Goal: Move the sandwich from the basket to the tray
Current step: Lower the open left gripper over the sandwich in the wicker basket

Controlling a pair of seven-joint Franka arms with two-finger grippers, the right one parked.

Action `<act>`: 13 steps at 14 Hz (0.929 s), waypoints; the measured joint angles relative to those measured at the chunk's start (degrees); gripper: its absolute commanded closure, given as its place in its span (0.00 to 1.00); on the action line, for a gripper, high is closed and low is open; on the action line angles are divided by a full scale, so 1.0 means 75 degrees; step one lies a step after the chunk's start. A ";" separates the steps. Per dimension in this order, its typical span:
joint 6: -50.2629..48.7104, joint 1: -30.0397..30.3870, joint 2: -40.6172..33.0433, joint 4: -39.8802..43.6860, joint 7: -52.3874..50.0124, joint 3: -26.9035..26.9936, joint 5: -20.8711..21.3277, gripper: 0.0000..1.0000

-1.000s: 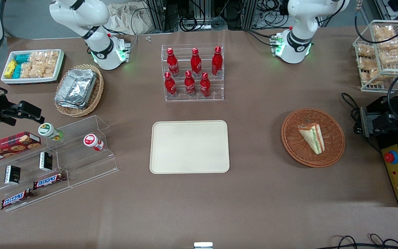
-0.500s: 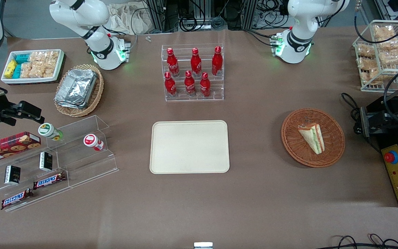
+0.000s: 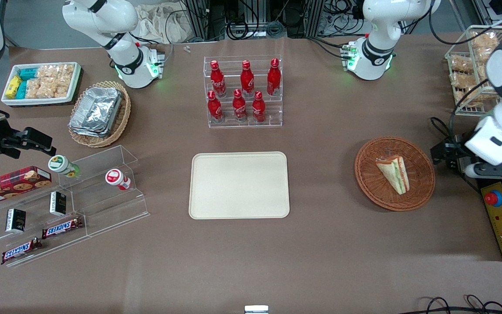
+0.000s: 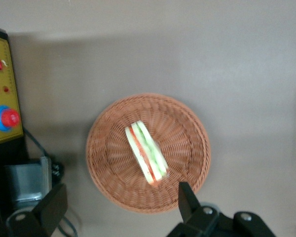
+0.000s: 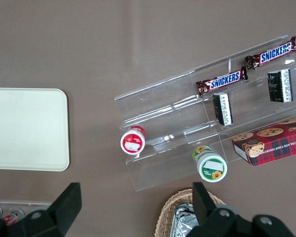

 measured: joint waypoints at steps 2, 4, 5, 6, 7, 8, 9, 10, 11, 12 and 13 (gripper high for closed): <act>0.0161 -0.0001 -0.0037 -0.0469 -0.0523 -0.0122 0.0000 0.00; 0.0360 -0.0001 0.0056 -0.0812 -0.0898 -0.0159 -0.0010 0.00; 0.0522 0.0000 0.0137 -0.1001 -0.1213 -0.0173 -0.0017 0.00; 0.0728 0.0002 0.0262 -0.1178 -0.1616 -0.0218 -0.0017 0.00; 0.0940 0.0002 0.0422 -0.1325 -0.2007 -0.0307 -0.0015 0.00; 0.1105 -0.0003 0.0577 -0.1418 -0.2297 -0.0409 -0.0013 0.00; 0.1216 -0.0004 0.0706 -0.1485 -0.2468 -0.0480 -0.0013 0.00; 0.1347 -0.0004 0.0806 -0.1562 -0.2554 -0.0506 -0.0012 0.00; 0.1535 0.0006 0.0869 -0.1681 -0.2593 -0.0503 -0.0012 0.00; 0.1760 0.0027 0.0905 -0.1838 -0.2607 -0.0489 -0.0012 0.00; 0.1994 0.0047 0.0919 -0.2039 -0.2611 -0.0469 -0.0012 0.00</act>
